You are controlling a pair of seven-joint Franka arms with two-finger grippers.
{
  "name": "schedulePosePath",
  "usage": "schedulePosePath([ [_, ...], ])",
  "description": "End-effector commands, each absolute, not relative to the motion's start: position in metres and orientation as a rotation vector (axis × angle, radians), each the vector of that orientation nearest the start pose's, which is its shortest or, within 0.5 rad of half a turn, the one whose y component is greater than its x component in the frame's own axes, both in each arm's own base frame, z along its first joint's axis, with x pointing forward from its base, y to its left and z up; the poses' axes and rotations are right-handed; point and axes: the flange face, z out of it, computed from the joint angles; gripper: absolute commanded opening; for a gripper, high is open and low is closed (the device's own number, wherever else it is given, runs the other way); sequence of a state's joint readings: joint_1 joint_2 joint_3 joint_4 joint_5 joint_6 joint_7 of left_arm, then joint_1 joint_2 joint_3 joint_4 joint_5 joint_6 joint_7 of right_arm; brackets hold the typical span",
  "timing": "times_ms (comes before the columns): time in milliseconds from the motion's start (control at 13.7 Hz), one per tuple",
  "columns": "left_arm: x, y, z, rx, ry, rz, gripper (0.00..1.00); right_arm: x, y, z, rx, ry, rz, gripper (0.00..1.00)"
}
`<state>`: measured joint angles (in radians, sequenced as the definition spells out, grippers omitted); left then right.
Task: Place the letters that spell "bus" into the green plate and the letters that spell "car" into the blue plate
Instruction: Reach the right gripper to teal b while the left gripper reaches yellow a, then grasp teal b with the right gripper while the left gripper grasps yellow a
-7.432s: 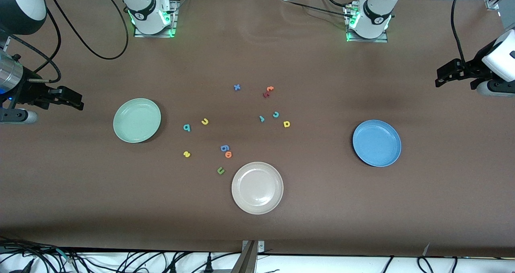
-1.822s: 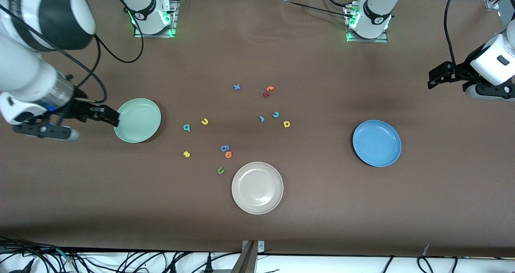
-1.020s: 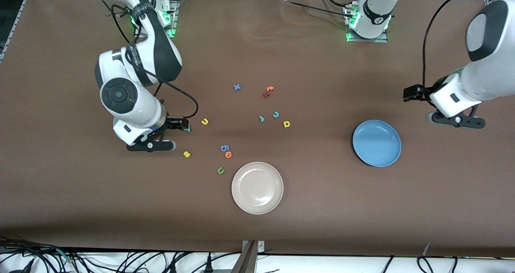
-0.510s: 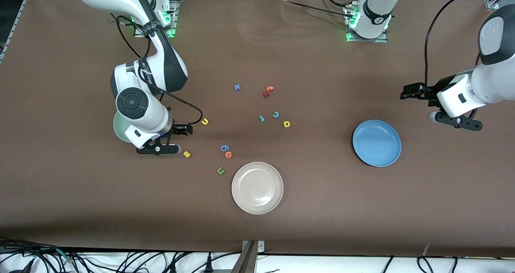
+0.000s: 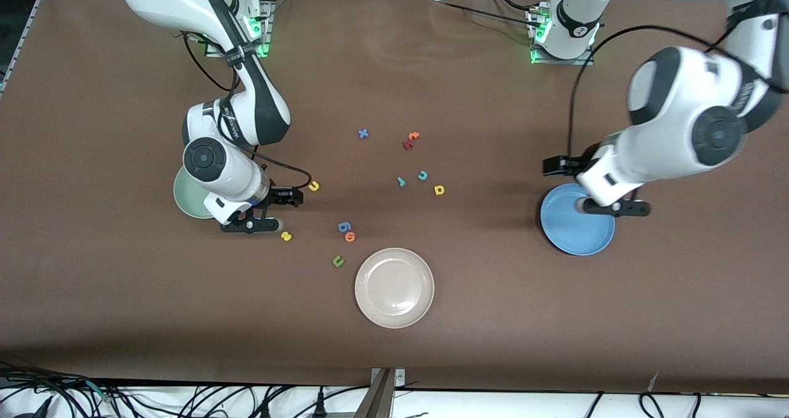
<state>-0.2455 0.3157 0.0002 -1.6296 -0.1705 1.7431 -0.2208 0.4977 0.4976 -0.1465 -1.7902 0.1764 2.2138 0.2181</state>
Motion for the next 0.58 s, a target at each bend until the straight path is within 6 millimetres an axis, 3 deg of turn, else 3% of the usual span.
schedulePosePath([
  [0,0.61,-0.217,0.39,-3.215,-0.186,0.332,1.0,0.588,0.226,0.261,-3.07,-0.096,0.131,0.99],
  [291,0.601,-0.253,0.346,-3.214,-0.23,0.256,1.0,0.563,0.21,0.237,-3.072,-0.207,0.188,0.99],
  [510,0.574,-0.287,0.304,-3.225,-0.29,0.134,1.0,0.555,0.206,0.23,-3.074,-0.207,0.202,0.99],
])
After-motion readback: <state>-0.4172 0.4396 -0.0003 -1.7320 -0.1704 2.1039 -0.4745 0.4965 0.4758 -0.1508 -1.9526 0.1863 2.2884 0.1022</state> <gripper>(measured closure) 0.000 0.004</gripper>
